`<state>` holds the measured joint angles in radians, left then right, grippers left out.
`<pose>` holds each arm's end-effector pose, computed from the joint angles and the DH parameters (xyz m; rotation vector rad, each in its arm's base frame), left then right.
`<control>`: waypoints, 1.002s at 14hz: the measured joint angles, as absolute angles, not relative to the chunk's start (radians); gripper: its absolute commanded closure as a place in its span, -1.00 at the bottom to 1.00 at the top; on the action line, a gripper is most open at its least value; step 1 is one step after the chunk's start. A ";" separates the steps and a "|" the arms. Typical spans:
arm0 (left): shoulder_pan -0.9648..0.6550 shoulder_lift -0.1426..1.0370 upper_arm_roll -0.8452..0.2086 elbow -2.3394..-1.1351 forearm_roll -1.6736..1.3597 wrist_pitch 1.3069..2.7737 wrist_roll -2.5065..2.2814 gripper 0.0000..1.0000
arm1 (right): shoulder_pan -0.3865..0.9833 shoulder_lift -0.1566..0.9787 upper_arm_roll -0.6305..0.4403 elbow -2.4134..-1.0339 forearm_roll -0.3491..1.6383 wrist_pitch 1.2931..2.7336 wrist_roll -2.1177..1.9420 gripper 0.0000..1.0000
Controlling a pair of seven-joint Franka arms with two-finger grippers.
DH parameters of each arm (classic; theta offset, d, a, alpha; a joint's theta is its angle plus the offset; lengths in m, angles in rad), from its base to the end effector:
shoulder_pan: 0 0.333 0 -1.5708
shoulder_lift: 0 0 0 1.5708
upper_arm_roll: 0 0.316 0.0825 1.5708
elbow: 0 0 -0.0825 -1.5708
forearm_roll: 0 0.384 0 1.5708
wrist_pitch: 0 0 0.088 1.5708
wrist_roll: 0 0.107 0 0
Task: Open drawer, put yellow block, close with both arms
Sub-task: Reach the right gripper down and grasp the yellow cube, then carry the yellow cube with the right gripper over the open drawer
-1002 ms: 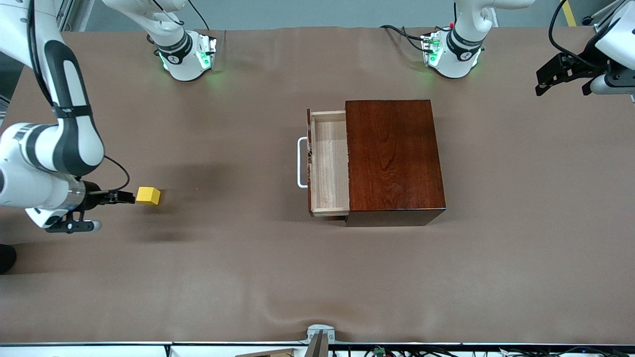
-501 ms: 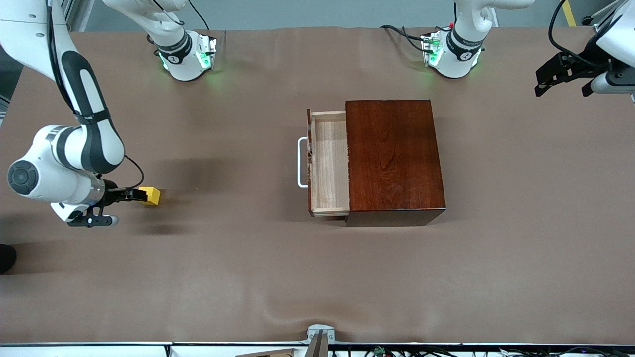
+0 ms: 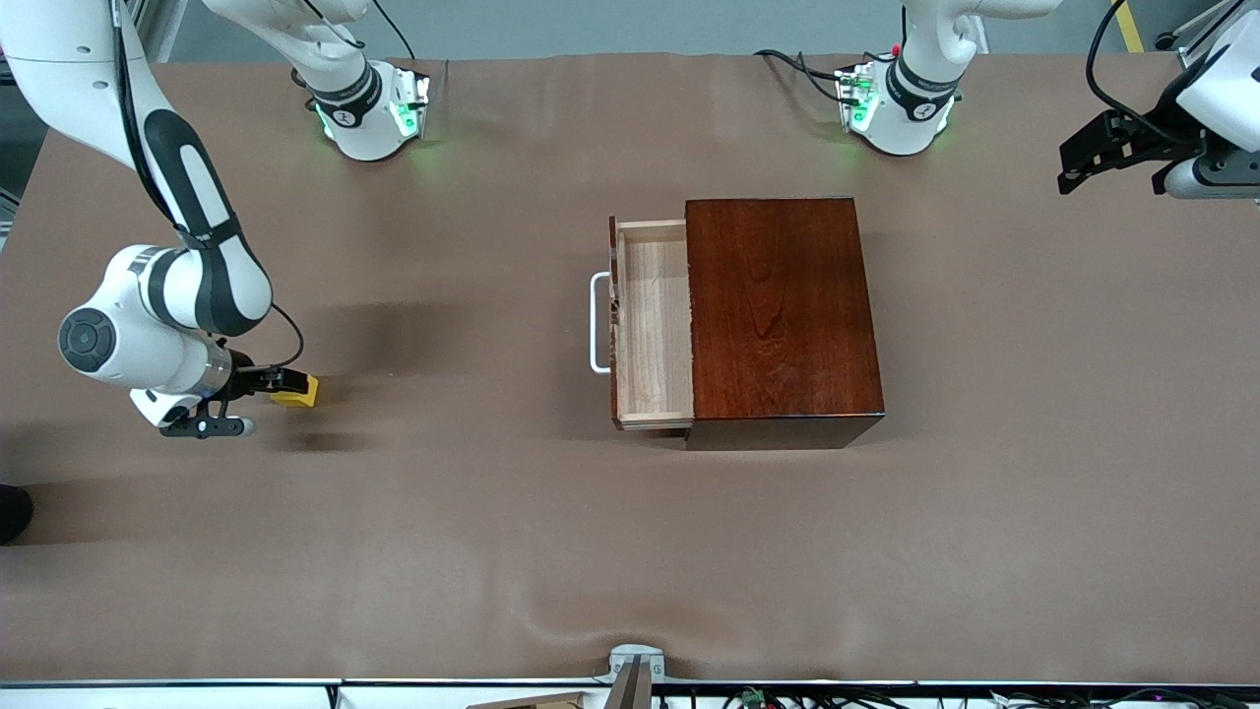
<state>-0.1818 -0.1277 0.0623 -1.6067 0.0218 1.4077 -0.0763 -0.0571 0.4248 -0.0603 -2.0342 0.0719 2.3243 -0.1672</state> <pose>0.4937 -0.0543 0.6612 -3.1184 0.0643 0.1090 0.5808 -0.0668 0.2236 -3.0926 -0.0012 0.1992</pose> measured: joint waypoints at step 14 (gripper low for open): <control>-0.184 -0.111 0.011 -1.605 0.020 1.406 -0.112 -1.00 | -0.058 0.455 -0.061 -2.058 0.107 2.371 -0.166 1.00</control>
